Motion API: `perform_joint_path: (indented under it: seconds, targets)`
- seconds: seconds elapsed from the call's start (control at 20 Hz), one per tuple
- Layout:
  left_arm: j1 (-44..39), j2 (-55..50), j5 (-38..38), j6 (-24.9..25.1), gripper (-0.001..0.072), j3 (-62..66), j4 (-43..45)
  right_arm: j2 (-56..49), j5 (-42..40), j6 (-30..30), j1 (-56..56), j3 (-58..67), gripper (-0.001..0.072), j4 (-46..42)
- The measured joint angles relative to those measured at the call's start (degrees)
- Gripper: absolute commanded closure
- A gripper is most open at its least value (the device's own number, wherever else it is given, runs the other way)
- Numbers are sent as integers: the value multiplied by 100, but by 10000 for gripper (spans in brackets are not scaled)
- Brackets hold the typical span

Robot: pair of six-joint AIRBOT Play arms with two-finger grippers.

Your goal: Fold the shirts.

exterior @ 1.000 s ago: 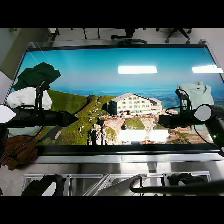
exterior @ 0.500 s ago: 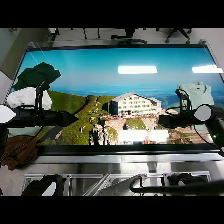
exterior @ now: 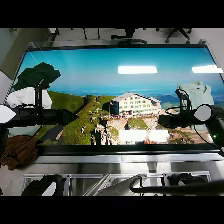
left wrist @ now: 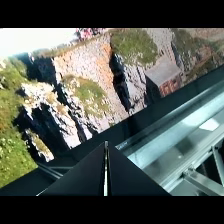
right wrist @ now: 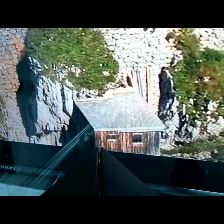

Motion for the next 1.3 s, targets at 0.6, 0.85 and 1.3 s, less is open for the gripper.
perform_joint_path:
  seconds: [0.6, 0.85, 1.3]
  targets:
    - [538, -2610, 3101, 378, 19, 2885, 3189, -105, 0, 2, 0, 0, 688, 2]
    - [970, -5335, 3254, 365, 18, 5165, 4258, -133, -2, 0, 0, -4, 688, 0]
    - [1403, -7488, 3683, 291, 22, 6164, 4621, -201, -59, 2, 0, -4, 687, -17]
